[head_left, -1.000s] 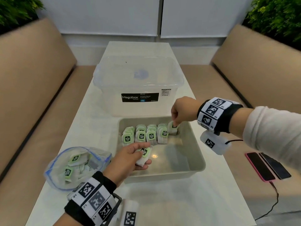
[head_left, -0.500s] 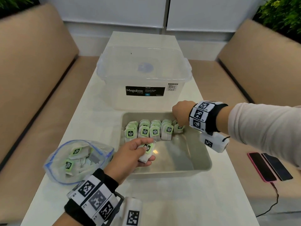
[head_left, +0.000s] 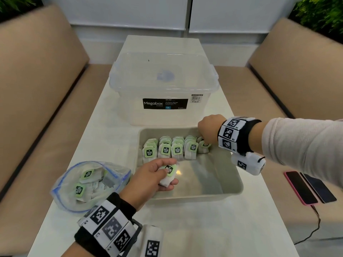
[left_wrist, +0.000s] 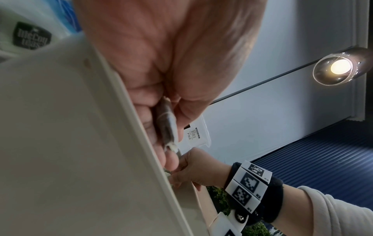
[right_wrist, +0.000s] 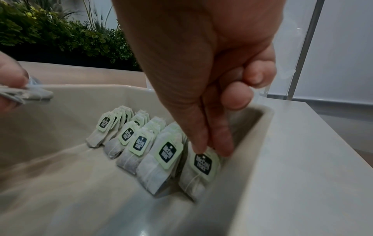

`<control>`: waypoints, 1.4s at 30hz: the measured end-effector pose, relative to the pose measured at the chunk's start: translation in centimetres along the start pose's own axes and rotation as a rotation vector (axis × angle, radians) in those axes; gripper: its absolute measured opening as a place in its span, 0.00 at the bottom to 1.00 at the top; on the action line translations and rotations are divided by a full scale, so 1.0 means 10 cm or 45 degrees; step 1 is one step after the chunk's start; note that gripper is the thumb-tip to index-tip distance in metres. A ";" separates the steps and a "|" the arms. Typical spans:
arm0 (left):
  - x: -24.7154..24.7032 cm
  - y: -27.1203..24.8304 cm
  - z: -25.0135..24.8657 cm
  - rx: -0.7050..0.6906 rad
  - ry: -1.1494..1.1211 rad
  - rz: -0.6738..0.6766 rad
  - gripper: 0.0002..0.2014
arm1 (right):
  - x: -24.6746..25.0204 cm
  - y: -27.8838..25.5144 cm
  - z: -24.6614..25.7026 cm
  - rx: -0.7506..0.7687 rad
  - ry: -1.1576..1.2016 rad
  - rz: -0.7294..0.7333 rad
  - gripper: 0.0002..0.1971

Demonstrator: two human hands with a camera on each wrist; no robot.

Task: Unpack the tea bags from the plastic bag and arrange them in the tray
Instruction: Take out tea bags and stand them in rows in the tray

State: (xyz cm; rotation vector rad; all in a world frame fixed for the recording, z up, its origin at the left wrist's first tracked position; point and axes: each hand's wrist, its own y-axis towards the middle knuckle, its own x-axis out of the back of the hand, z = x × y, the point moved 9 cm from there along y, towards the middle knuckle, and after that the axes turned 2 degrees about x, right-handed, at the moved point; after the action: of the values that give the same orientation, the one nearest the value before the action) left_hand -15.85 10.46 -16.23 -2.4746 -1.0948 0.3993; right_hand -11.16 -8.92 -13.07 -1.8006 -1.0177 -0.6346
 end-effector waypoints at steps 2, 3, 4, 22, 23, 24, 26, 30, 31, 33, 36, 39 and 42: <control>0.00 0.01 0.00 -0.001 0.009 0.006 0.16 | 0.01 0.00 0.00 0.002 -0.010 -0.009 0.03; 0.00 0.01 0.00 -0.003 0.016 0.011 0.16 | 0.01 -0.01 -0.01 0.004 -0.013 -0.021 0.03; 0.00 0.01 0.00 -0.007 0.023 0.014 0.16 | 0.02 -0.02 -0.01 0.006 -0.013 -0.034 0.04; 0.00 0.01 -0.37 -0.206 0.042 -0.122 0.30 | 0.50 -0.79 0.47 0.435 0.950 -0.278 0.13; -0.03 0.00 -0.40 -0.223 0.048 -0.115 0.30 | 0.49 -0.81 0.48 0.422 0.986 -0.297 0.13; -0.05 0.00 -0.41 -0.237 0.051 -0.107 0.30 | 0.49 -0.82 0.47 0.407 1.024 -0.327 0.13; -0.09 0.00 -0.43 -0.257 0.049 -0.091 0.29 | 0.48 -0.84 0.44 0.387 1.121 -0.374 0.11; -0.11 -0.01 -0.46 -0.300 0.024 -0.139 0.18 | 0.42 -0.88 0.33 0.386 1.327 -0.329 0.10; -0.11 -0.02 -0.46 -0.306 0.014 -0.154 0.15 | 0.41 -0.90 0.29 0.384 1.369 -0.320 0.10; -0.09 -0.04 -0.45 -0.296 -0.003 -0.188 0.13 | 0.40 -0.92 0.19 0.379 1.438 -0.335 0.10; -0.03 -0.02 -0.39 -0.231 0.021 -0.221 0.15 | 0.40 -0.92 0.02 0.332 1.463 -0.392 0.07; -0.01 0.00 -0.35 -0.215 0.174 -0.231 0.18 | 0.41 -0.89 -0.13 0.272 1.243 -0.481 0.02; 0.00 -0.03 -0.35 -0.254 0.368 -0.267 0.22 | 0.39 -0.79 -0.23 0.203 0.945 -0.503 0.06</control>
State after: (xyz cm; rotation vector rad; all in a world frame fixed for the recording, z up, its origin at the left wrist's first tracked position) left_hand -14.55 9.77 -13.05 -2.4496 -1.3032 -0.1332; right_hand -15.89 -7.87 -5.38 -1.0716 -0.8624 -1.3020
